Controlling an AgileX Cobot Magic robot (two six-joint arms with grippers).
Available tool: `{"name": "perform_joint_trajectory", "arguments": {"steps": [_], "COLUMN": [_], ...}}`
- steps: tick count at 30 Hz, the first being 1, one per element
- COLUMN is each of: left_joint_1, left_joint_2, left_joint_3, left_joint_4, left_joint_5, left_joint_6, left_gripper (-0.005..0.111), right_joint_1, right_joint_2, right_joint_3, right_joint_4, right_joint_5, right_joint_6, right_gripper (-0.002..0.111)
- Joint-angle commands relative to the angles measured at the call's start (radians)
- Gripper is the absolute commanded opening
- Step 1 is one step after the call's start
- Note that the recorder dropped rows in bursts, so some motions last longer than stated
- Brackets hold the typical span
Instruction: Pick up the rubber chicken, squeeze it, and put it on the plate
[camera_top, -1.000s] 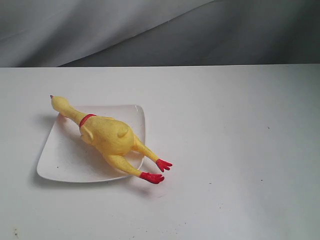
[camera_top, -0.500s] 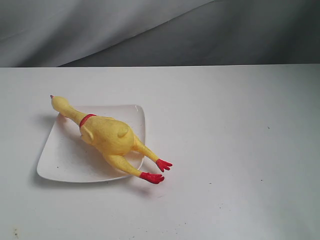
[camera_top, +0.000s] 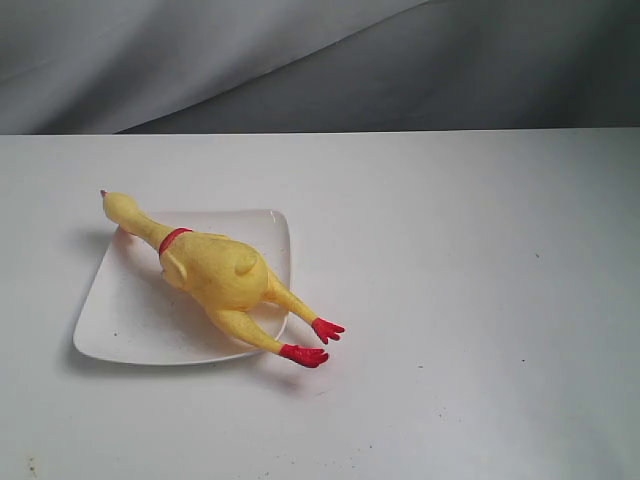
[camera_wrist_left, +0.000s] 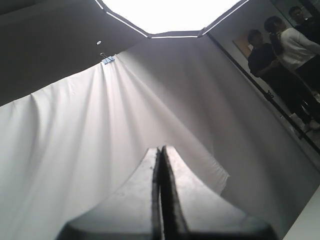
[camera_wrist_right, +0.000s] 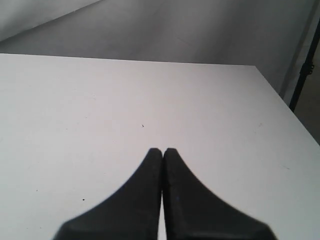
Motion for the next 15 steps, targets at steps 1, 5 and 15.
{"name": "perform_joint_trajectory", "arguments": {"steps": [1, 5, 15], "left_joint_1": [-0.003, -0.015, 0.06], "left_joint_2": [-0.002, -0.002, -0.065], "left_joint_3": [-0.002, -0.002, -0.004], "left_joint_4": [-0.011, -0.011, -0.011], "left_joint_5": [0.012, 0.009, -0.047], "left_joint_6": [-0.007, -0.006, -0.006], "left_gripper": [0.001, 0.001, 0.001], "right_joint_1": [-0.006, -0.006, -0.006], "right_joint_2": [-0.004, -0.004, -0.004], "right_joint_3": [0.003, 0.003, 0.003], "right_joint_4": [0.001, 0.001, 0.003], "right_joint_5": [0.002, 0.002, 0.002], "right_joint_6": [0.002, 0.002, 0.004], "right_gripper": [0.0, 0.0, 0.0]}}
